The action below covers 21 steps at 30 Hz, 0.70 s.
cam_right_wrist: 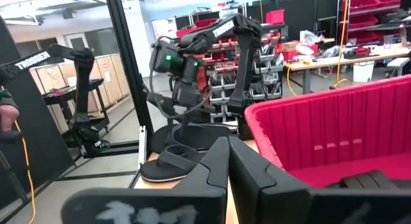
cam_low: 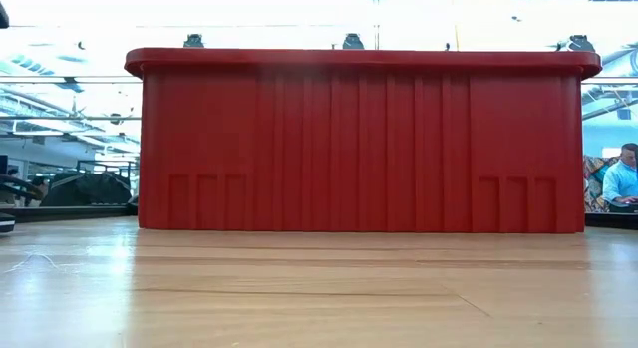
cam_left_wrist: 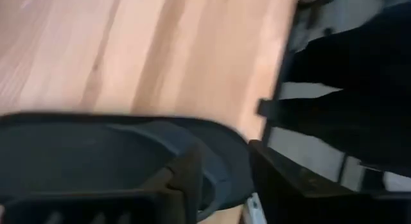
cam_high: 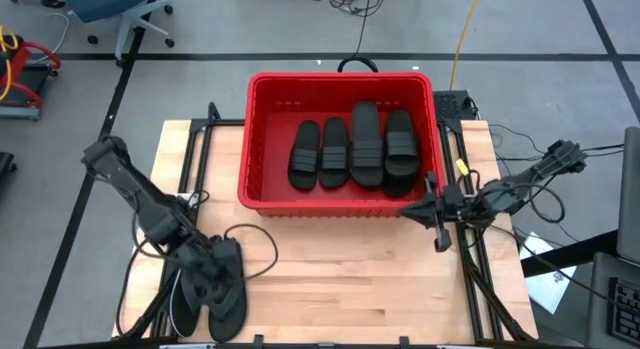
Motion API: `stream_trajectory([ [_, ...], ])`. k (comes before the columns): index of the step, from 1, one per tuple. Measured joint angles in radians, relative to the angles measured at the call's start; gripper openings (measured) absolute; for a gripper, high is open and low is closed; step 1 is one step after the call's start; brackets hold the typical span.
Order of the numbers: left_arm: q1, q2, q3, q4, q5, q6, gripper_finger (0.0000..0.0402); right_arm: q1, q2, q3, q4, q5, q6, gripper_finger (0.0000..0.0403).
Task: Pick and place slides into bin
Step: Put the right black slipper into the red bin
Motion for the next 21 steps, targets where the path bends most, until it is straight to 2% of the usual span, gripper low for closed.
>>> stream_trajectory([
  [4, 0.002, 0.056, -0.018, 0.044, 0.010, -0.030, 0.0168, 0.000, -0.046, 0.000, -0.052, -0.002, 0.028, 0.0000],
  [7, 0.003, 0.071, -0.067, 0.130, 0.058, -0.111, 0.0188, 0.000, -0.067, 0.000, -0.089, -0.005, 0.035, 0.0000],
  [14, 0.003, 0.066, -0.172, 0.202, 0.124, -0.412, 0.0209, 0.000, -0.087, 0.000, -0.138, -0.029, 0.034, 0.0000],
  [21, 0.003, 0.066, -0.195, 0.281, 0.183, -0.511, 0.0214, -0.001, -0.106, 0.000, -0.180, -0.029, 0.033, 0.0000],
])
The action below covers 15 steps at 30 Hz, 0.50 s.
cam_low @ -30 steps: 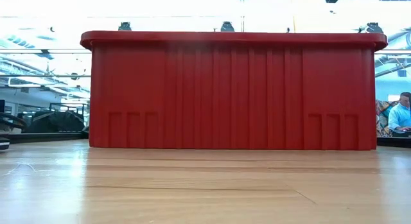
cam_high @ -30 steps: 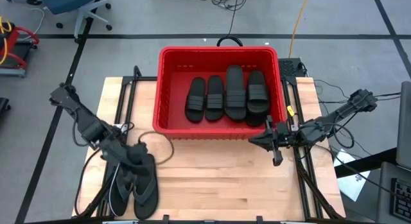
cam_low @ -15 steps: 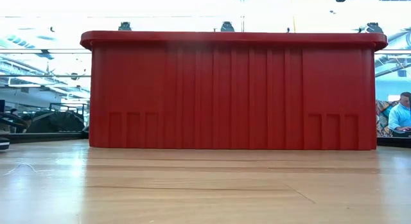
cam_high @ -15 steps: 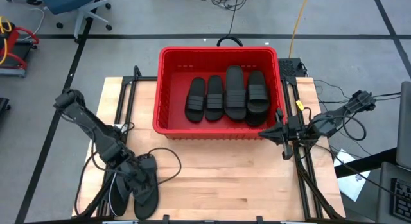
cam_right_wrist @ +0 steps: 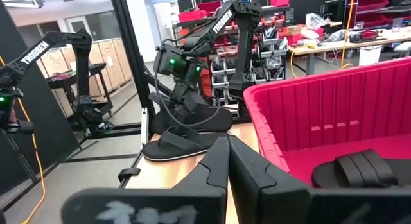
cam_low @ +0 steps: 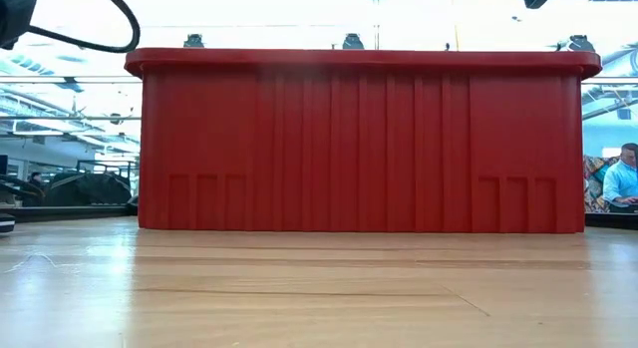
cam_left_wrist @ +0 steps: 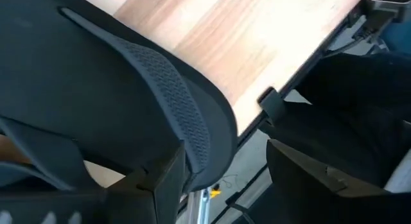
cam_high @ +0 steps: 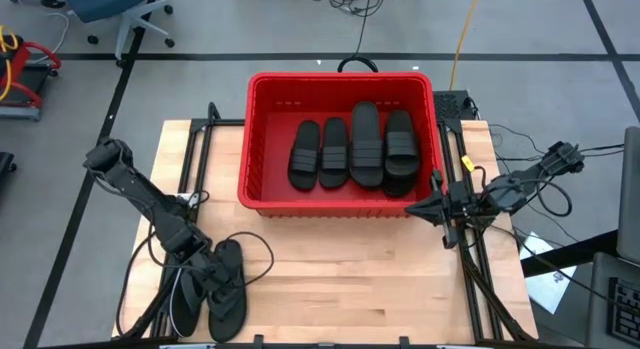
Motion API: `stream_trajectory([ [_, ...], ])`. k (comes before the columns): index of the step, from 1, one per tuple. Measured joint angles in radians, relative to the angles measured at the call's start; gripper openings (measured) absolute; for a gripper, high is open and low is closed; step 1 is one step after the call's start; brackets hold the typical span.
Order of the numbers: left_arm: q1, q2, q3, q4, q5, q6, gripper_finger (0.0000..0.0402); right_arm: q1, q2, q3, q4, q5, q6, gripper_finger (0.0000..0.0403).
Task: Pick and place slides into bin
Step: Put the right black slipper into the red bin
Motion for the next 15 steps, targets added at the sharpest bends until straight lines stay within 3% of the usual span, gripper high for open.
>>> stream_trajectory([
  [9, 0.021, 0.000, -0.002, -0.051, -0.012, 0.002, 0.0199, 0.000, -0.004, 0.000, -0.020, 0.001, 0.000, 0.0000],
  [15, 0.032, 0.000, -0.066, 0.015, 0.030, -0.019, 0.0182, 0.000, -0.004, 0.000, -0.037, 0.002, 0.000, 0.0000],
])
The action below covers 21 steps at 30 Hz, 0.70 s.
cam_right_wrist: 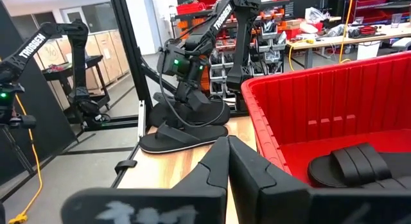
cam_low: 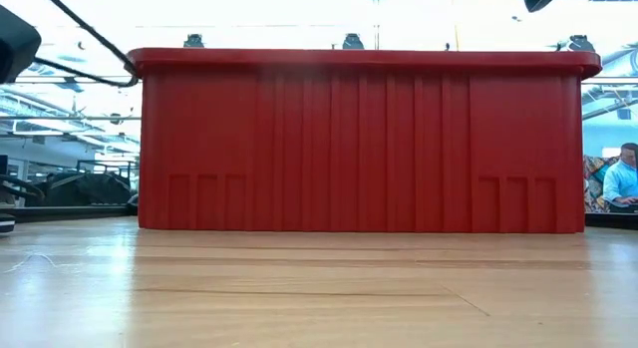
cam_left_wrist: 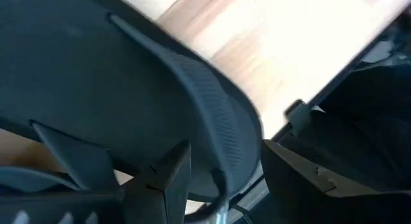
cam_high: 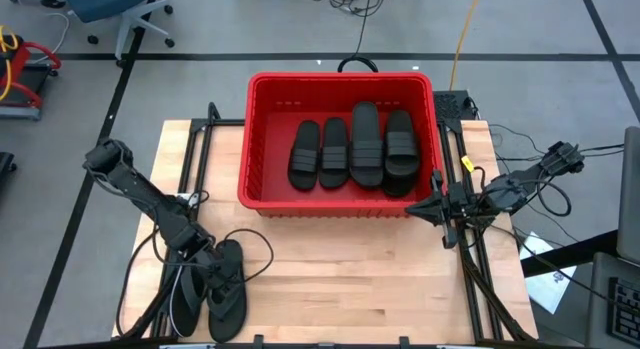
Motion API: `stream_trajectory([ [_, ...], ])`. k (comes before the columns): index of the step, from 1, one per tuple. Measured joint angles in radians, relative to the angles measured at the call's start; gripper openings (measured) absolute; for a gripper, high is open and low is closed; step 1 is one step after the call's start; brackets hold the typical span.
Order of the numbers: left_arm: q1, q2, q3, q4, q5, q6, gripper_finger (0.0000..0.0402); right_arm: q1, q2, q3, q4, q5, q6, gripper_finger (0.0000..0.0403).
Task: Pick and place slides into bin
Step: Put the right black slipper into the red bin
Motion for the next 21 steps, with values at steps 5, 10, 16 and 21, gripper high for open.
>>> stream_trajectory([
  [5, 0.000, 0.000, -0.038, 0.086, 0.004, 0.001, 0.0180, 0.000, 0.000, 0.000, 0.000, 0.000, 0.000, 0.0000],
  [10, 0.002, 0.000, -0.070, 0.129, -0.001, 0.007, 0.0179, 0.000, 0.000, 0.000, 0.001, 0.003, 0.000, 0.0000],
  [16, 0.013, 0.000, -0.134, 0.195, -0.003, 0.009, 0.0179, -0.009, 0.000, 0.000, 0.002, 0.005, 0.000, 0.0000],
  [21, 0.032, 0.000, -0.146, 0.204, -0.004, 0.059, 0.0165, -0.030, 0.000, 0.000, 0.002, 0.005, 0.011, 0.0000],
])
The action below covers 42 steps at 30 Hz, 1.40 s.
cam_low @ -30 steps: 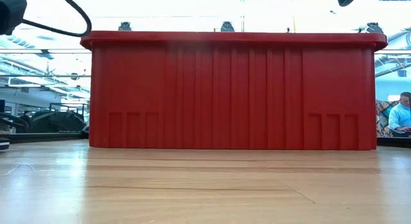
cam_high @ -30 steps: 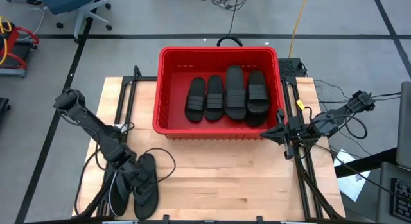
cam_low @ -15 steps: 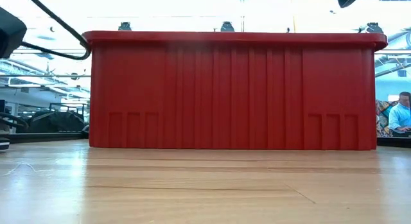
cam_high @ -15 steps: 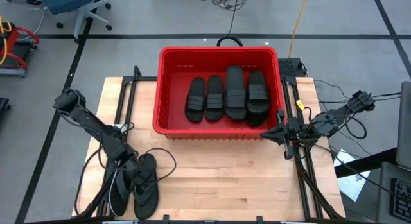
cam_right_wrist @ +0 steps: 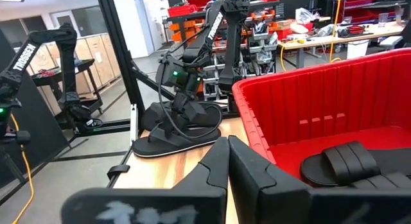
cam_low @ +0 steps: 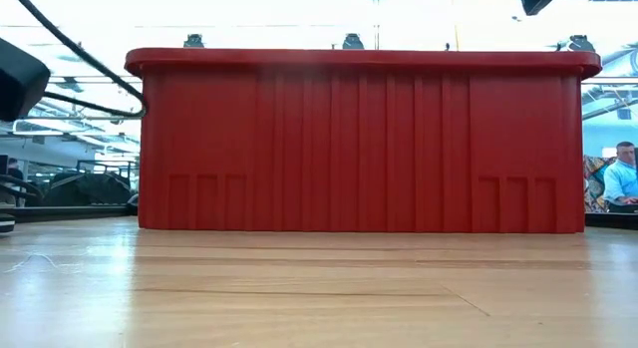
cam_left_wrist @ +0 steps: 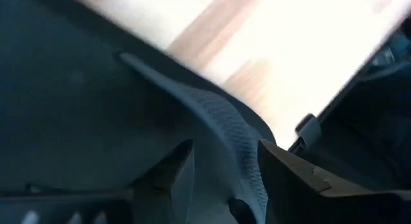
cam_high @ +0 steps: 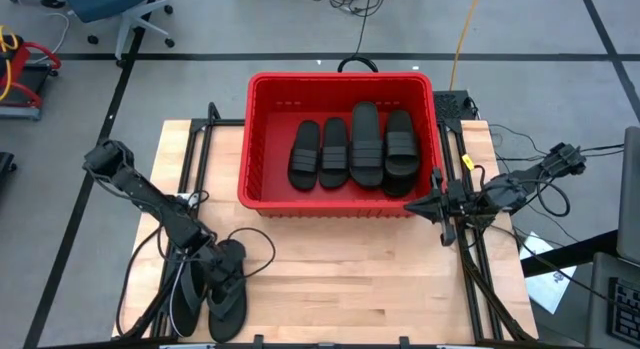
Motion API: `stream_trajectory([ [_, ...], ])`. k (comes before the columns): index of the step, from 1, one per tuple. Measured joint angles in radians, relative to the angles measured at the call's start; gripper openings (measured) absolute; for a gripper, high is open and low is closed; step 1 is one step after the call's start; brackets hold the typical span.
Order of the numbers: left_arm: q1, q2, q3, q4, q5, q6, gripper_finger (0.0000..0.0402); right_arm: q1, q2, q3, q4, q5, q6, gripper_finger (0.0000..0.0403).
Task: Pick and place slides into bin
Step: Put the right black slipper into the red bin
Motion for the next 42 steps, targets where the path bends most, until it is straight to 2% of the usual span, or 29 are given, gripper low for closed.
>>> stream_trajectory([
  [3, 0.009, 0.000, 0.000, 0.033, 0.007, 0.077, 0.0121, -0.005, 0.000, 0.000, 0.002, -0.004, 0.006, 0.0000],
  [7, 0.011, 0.000, 0.000, 0.048, 0.037, 0.126, 0.0026, -0.005, 0.000, 0.000, 0.003, -0.005, 0.015, 0.0000],
  [8, 0.010, 0.000, 0.000, 0.049, 0.043, 0.126, 0.0014, -0.005, 0.000, 0.000, 0.003, -0.005, 0.015, 0.0000],
  [13, 0.010, 0.000, 0.015, 0.058, 0.046, 0.126, 0.0003, -0.004, 0.000, 0.000, 0.000, -0.006, 0.010, 0.0000],
  [17, 0.020, -0.004, 0.068, 0.125, 0.048, 0.162, 0.0002, -0.004, 0.000, 0.000, 0.000, -0.007, 0.008, 0.0000],
  [22, 0.018, -0.005, 0.225, 0.140, 0.052, 0.360, 0.0001, -0.004, 0.000, 0.000, -0.001, -0.007, 0.000, 0.0000],
  [25, 0.019, -0.005, 0.336, 0.098, 0.095, 0.465, 0.0001, -0.004, -0.005, 0.000, -0.003, -0.007, -0.015, 0.0000],
  [28, 0.057, -0.006, 0.472, -0.052, 0.166, 0.506, 0.0001, -0.004, -0.014, 0.000, -0.009, -0.007, -0.018, 0.0000],
  [33, 0.185, -0.005, 0.755, -0.493, 0.217, 0.691, 0.0000, -0.004, -0.031, 0.000, -0.032, -0.035, -0.019, 0.0000],
  [37, 0.369, -0.002, 0.990, -0.726, 0.174, 0.901, 0.0000, -0.004, -0.036, 0.000, -0.051, -0.040, 0.000, 0.0000],
  [42, 0.686, 0.065, 1.227, -0.878, 0.128, 1.123, 0.0000, -0.004, -0.036, 0.000, -0.057, -0.040, 0.018, 0.0000],
])
